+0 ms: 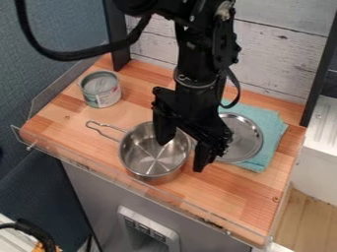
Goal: Move the canned at the upper middle of the table beside the pan and the green towel
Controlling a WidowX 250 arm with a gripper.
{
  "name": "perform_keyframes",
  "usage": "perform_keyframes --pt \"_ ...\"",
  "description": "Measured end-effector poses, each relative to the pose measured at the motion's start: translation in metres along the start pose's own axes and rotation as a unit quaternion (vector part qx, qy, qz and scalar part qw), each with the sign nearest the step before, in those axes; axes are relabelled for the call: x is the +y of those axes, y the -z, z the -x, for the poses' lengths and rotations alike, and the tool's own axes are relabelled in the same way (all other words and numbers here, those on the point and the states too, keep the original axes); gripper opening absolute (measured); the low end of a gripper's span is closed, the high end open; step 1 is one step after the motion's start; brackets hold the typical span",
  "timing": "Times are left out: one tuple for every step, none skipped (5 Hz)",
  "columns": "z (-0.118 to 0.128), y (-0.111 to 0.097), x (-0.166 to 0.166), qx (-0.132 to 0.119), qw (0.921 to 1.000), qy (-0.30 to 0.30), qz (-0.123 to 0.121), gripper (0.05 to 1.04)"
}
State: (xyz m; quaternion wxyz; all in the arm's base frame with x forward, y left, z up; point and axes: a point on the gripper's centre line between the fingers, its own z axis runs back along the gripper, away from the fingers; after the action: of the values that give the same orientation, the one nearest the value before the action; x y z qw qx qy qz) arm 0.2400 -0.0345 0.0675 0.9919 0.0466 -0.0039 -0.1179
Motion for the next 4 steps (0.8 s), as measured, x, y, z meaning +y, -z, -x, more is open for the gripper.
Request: perform_keyframes --pt "0.002 0.005 -0.001 0.011 0.9999 0.001 0.002 1.001" --pt "0.007 0.006 0.018 0.021 0.9995 -0.021 0.008 1.001" --pt "0.012 -0.006 0.042 0.001 0.9992 -0.039 0.001 1.001" --pt "0.019 -0.008 0.072 0.006 0.9976 -0.069 0.003 1.001"
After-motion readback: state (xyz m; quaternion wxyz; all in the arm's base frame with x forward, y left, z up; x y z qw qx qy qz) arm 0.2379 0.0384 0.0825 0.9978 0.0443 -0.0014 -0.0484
